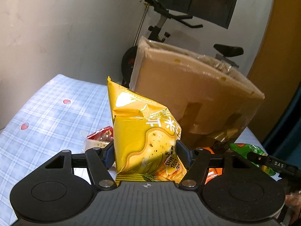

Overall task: Organize snacks
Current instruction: 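Carry the yellow and green chip bags into the box and release both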

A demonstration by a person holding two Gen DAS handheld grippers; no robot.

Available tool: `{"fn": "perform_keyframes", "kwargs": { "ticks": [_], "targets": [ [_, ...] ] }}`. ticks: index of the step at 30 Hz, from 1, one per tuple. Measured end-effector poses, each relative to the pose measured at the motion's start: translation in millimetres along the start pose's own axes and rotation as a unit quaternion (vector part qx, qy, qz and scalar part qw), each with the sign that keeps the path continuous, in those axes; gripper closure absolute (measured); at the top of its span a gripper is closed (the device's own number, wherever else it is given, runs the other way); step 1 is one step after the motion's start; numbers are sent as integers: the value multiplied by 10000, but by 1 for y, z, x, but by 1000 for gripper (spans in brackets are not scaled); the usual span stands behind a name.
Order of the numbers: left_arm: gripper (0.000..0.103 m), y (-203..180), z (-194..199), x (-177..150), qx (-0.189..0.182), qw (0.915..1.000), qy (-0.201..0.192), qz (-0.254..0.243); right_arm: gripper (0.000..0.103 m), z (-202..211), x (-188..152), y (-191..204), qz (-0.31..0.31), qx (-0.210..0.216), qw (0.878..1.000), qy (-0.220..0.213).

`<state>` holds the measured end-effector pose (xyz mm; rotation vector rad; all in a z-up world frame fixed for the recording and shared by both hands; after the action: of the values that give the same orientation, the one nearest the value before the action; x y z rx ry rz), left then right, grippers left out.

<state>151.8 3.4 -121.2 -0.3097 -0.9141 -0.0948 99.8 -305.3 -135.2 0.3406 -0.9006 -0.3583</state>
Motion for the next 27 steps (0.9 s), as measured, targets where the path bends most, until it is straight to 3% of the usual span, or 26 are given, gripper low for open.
{"fn": "perform_keyframes", "kwargs": {
  "ticks": [15,27],
  "targets": [
    [35,1,41,31,-72,9975,-697,-68,16,46,29,10,-45,299,9960,-845],
    [35,-11,56,58,-273,9931,-1111,-246,16,89,63,38,200,574,9857,-1572]
  ]
}}
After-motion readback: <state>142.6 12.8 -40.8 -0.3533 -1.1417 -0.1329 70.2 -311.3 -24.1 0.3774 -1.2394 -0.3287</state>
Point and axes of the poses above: each gripper's, at about its wrist camera, not at the fingertips, and z roughly against the way its jaws point, y to its left, x to its top, the point moved 1 cm from there along -z, roughly the way its jaws point, and after that the axes turned 1 degree about y, right-handed, at the moved point
